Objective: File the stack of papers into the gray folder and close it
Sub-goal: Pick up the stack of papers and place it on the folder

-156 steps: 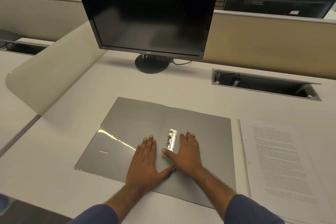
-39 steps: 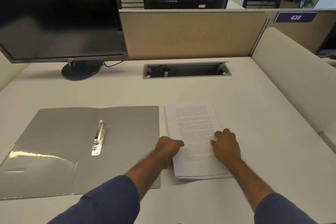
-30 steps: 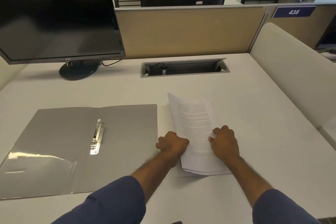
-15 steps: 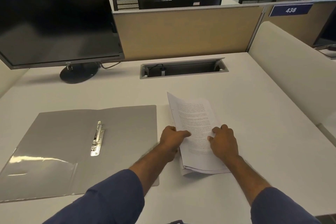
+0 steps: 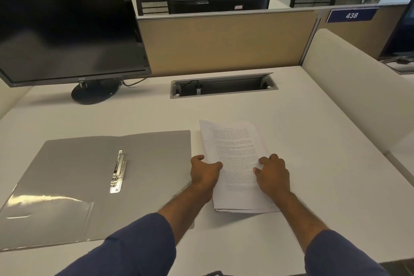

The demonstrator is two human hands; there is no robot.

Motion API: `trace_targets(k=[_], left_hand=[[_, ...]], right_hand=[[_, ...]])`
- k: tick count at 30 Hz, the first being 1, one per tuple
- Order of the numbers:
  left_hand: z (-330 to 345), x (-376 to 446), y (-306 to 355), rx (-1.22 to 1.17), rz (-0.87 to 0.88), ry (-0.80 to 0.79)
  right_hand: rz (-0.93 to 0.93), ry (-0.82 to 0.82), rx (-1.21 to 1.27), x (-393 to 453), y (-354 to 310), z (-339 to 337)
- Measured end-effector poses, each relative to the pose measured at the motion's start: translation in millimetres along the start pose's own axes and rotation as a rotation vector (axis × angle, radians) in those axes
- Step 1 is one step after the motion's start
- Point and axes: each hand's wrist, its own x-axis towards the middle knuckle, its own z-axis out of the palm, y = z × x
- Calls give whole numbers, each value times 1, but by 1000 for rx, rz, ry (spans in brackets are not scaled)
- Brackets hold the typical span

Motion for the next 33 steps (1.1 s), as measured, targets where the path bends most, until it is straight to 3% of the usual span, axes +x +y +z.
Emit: trace_targets(k=[6, 11, 21, 27, 33], left_hand=[[-15, 6, -8, 117, -15, -135], [-19, 10, -16, 81, -45, -142], [-60, 21, -22, 18, -47, -160], [-96, 25, -15, -50, -45, -215], [-135, 24, -10, -90, -15, -283]], right_hand=[[19, 79, 79, -11, 1, 4], [50, 80, 138, -17, 0, 4], [247, 122, 717, -23, -10, -5], [330, -72, 1004, -20, -24, -16], [217, -511, 1304, -18, -42, -21]])
